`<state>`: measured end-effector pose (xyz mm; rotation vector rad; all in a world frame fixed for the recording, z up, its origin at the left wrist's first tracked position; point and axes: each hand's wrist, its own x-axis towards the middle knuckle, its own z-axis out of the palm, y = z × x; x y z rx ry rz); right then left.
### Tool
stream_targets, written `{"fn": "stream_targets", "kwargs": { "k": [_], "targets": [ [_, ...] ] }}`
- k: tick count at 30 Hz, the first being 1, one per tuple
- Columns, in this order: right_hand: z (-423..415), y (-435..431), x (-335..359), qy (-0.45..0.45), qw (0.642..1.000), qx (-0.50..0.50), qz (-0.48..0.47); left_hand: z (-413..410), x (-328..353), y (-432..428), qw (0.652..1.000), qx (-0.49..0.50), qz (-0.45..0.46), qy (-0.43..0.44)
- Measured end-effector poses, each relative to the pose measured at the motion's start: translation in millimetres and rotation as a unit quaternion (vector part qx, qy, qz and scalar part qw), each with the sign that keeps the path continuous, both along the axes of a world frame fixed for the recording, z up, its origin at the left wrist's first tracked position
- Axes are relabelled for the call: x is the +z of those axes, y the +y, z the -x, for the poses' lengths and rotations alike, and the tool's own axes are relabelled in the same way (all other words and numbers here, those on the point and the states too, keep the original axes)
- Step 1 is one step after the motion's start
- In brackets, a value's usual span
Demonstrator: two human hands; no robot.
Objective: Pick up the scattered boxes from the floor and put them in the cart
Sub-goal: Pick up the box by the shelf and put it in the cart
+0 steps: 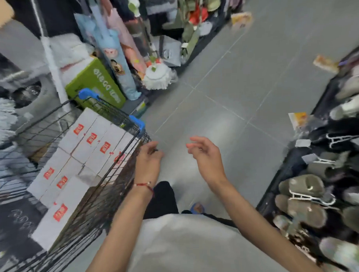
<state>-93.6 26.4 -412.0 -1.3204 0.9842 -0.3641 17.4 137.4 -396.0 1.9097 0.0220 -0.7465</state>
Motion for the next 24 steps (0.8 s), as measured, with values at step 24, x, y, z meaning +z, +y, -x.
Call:
{"fn": "stream_targets", "kwargs": {
  "k": [24],
  "targets": [
    [-29.2, -312.0, 6.3, 0.025, 0.902, -0.428, -0.051, -90.5, -10.9, -438.4, 0.911, -0.405, 0.005, 0.077]
  ]
}}
